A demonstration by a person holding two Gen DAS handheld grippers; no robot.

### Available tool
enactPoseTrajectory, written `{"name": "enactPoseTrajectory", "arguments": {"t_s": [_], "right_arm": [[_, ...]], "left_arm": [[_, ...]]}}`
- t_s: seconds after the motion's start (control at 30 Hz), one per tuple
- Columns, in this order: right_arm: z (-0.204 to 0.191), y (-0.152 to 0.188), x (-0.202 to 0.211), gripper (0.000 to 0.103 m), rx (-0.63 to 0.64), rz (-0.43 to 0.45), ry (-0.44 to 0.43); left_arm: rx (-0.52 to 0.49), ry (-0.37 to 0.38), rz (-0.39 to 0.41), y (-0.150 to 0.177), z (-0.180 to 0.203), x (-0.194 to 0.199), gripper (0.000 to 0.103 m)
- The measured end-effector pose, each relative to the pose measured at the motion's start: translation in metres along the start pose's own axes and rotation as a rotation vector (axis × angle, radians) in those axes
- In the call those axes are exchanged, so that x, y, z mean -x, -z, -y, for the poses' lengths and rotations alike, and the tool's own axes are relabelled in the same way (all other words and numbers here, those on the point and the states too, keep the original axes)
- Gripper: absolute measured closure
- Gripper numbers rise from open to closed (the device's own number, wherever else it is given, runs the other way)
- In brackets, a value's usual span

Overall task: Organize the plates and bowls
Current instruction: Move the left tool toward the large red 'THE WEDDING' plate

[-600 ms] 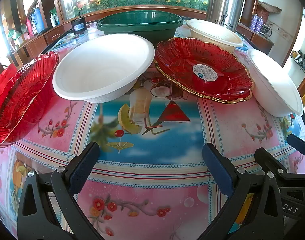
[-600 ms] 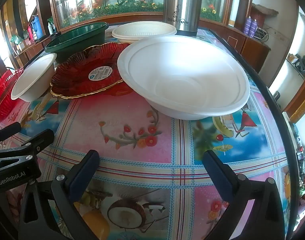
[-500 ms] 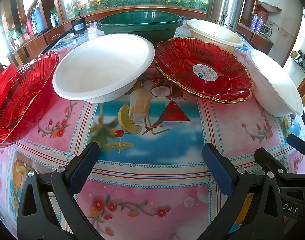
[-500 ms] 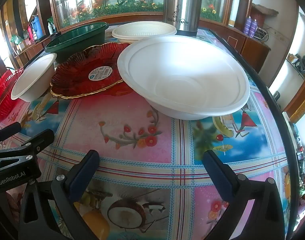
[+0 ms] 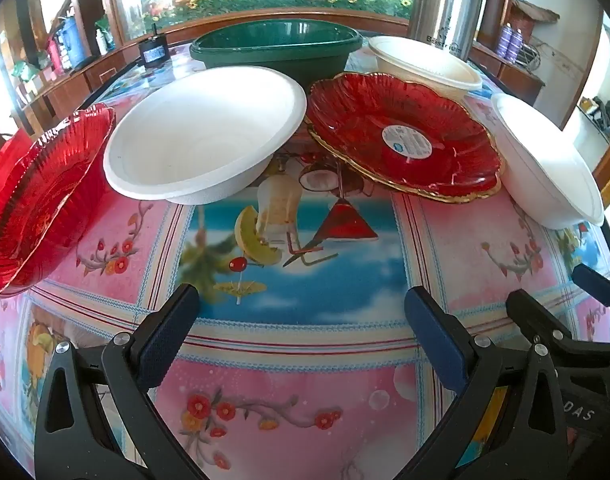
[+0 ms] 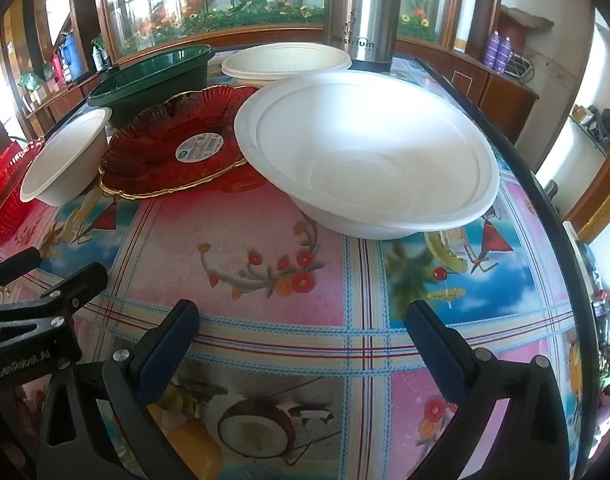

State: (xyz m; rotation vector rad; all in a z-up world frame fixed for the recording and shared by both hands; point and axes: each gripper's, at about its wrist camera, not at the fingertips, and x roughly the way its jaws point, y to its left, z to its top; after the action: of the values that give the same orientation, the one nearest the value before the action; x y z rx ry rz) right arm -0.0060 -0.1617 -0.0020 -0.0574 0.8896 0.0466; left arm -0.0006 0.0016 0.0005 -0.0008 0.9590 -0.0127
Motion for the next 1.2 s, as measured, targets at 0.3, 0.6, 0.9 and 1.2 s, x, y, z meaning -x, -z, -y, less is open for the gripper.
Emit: {"name": "enactPoseTrajectory", "arguments": {"t_s": [0.3, 0.6, 0.9, 1.2], "right_arm": [[-0.015, 0.016, 0.015, 0.000, 0.041, -0.017, -0.081], [-0.042, 0.013, 0.049, 0.001, 0.054, 0.024, -0.229], [-0.118, -0.003, 0.063, 0.001, 0.189, 0.045, -0.329], [-0.194, -0.021, 0.064, 0.001, 0.308, 0.048, -0.414]], "left_arm": [[0.031, -0.004, 0.003, 0.012, -0.022, 0.018, 0.000], [0.105, -0.024, 0.074, 0.015, -0.073, 0.055, 0.000], [0.200, -0.088, 0.104, 0.024, -0.148, 0.075, 0.000], [0.308, -0.166, 0.128, 0.021, -0.223, 0.084, 0.000]]}}
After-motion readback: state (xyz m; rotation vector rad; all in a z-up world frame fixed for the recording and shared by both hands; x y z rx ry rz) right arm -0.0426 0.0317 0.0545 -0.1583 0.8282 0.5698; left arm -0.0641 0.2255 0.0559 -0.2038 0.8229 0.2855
